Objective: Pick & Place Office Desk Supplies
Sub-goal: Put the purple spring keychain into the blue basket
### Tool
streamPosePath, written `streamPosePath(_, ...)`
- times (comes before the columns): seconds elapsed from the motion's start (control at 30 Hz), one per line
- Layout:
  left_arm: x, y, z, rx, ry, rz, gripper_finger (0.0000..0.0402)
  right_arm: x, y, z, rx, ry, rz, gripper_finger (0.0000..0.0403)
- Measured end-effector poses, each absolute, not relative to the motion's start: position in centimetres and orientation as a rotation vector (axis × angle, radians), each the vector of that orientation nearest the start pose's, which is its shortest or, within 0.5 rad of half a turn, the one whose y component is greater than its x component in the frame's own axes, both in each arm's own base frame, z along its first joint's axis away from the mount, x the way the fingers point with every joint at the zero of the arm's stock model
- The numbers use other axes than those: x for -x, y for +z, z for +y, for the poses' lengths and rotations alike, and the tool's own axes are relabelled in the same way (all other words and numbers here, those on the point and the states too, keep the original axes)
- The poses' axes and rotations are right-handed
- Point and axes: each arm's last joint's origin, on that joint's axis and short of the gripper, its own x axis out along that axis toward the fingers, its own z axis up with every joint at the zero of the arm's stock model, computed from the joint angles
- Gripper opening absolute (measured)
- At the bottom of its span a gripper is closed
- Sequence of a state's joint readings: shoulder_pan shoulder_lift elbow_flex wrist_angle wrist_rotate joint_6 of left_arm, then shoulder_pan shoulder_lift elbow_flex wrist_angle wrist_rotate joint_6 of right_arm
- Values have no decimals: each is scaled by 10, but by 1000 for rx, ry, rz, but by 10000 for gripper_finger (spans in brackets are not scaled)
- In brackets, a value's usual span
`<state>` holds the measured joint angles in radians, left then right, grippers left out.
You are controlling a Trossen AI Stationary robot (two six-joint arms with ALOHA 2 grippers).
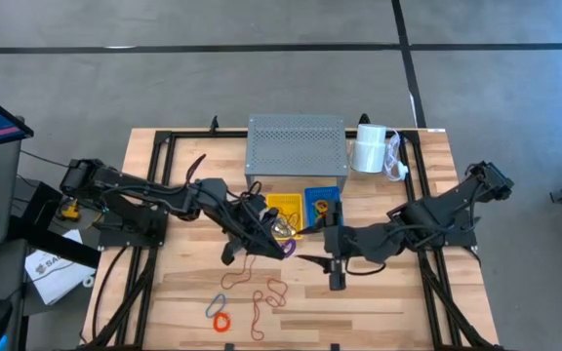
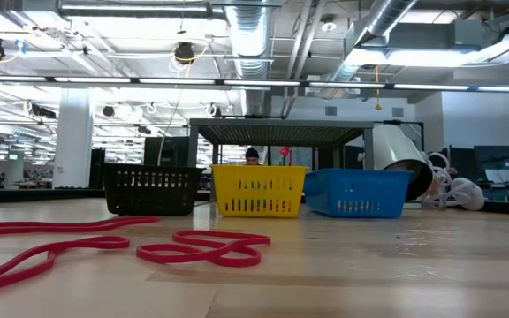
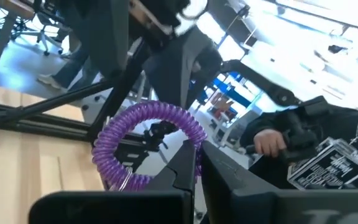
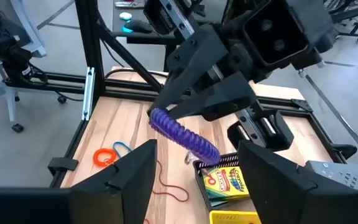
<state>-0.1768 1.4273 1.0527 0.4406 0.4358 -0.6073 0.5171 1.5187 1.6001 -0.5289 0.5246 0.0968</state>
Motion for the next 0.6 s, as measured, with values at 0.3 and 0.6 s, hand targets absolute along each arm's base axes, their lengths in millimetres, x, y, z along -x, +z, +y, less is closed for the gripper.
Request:
streamPosePath(0.3, -319, 340, -69, 610, -621, 106, 4, -305, 404, 151, 110, -33, 348, 214)
streamPosePath(0.6, -318, 345, -68, 616, -636, 56, 4, -303, 406, 151, 92, -35, 342, 134)
